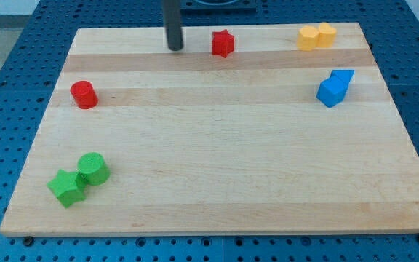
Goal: Point your arm at red circle
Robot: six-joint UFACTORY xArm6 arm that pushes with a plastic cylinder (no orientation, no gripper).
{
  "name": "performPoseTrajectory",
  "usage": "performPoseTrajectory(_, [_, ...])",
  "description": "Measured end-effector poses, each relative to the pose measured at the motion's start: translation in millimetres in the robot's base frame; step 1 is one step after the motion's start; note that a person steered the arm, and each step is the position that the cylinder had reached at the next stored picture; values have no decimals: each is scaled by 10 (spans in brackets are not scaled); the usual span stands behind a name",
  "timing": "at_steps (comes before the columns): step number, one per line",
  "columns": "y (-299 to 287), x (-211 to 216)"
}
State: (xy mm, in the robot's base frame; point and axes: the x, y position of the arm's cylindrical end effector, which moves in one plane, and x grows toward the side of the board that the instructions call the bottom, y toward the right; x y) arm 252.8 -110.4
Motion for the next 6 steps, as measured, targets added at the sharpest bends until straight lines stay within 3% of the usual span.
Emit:
performPoseTrajectory(4, [-1763,809])
performPoseTrajectory(6, [-1881,1297])
